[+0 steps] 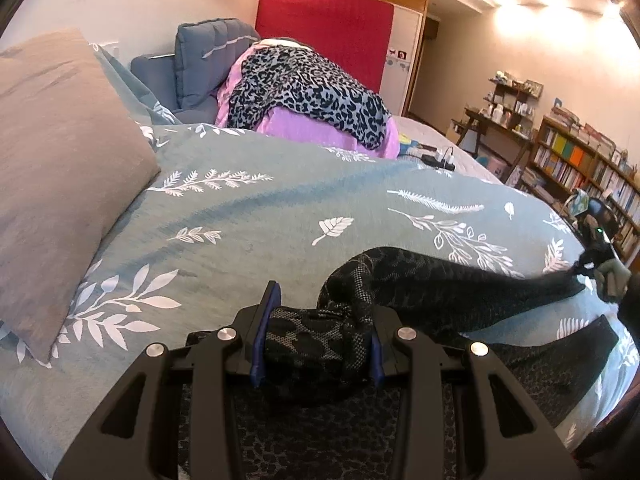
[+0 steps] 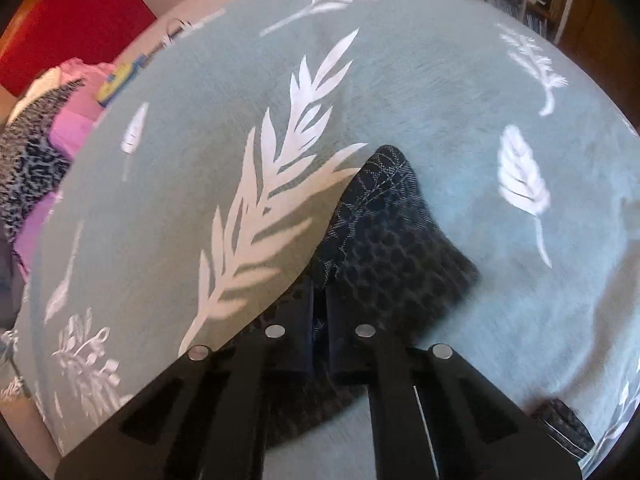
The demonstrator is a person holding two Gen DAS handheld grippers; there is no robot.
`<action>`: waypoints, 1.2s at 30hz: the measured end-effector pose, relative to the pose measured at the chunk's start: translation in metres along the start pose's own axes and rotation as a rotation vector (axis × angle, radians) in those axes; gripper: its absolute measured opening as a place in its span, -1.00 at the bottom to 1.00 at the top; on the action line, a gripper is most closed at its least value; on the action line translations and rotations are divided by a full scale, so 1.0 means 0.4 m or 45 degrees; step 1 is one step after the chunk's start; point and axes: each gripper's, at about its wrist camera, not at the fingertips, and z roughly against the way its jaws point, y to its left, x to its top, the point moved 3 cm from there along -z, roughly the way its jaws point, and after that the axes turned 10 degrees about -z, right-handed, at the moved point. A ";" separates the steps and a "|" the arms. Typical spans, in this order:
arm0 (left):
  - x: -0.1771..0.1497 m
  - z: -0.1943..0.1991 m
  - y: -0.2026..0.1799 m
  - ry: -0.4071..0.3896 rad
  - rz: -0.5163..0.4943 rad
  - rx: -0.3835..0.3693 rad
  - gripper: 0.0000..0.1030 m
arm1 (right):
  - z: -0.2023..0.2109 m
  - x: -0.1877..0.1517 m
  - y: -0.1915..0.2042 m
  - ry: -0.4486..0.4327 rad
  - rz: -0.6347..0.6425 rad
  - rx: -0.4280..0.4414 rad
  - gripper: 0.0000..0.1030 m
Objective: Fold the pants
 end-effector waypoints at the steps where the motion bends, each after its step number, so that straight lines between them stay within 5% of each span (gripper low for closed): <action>1: 0.000 0.006 0.004 -0.007 0.006 -0.001 -0.27 | 0.022 -0.004 -0.020 -0.007 -0.005 0.016 -0.92; 15: -0.050 0.159 0.075 -0.085 0.056 0.017 -0.27 | 0.388 -0.304 -0.277 -0.126 -0.083 0.300 -0.92; 20: -0.123 0.199 0.080 -0.062 0.044 -0.004 -0.26 | 0.363 -0.404 -0.401 -0.079 -0.125 0.266 -0.92; 26: -0.237 0.172 0.085 0.055 0.079 0.023 -0.26 | 0.287 -0.450 -0.481 -0.012 -0.222 0.404 -0.88; 27: -0.249 0.166 0.088 0.063 0.098 0.028 -0.26 | 0.284 -0.449 -0.485 -0.018 -0.231 0.421 -0.74; 30: -0.262 0.159 0.090 0.075 0.121 0.052 -0.26 | 0.270 -0.425 -0.499 -0.066 -0.305 0.519 0.15; 32: -0.260 0.153 0.085 0.083 0.098 0.077 -0.26 | 0.258 -0.405 -0.503 -0.102 -0.334 0.552 0.15; 33: -0.259 0.149 0.078 0.093 0.079 0.092 -0.25 | 0.252 -0.398 -0.501 -0.111 -0.327 0.541 0.06; 36: -0.257 0.141 0.057 0.120 0.027 0.121 -0.25 | 0.249 -0.375 -0.487 -0.159 -0.229 0.395 -0.93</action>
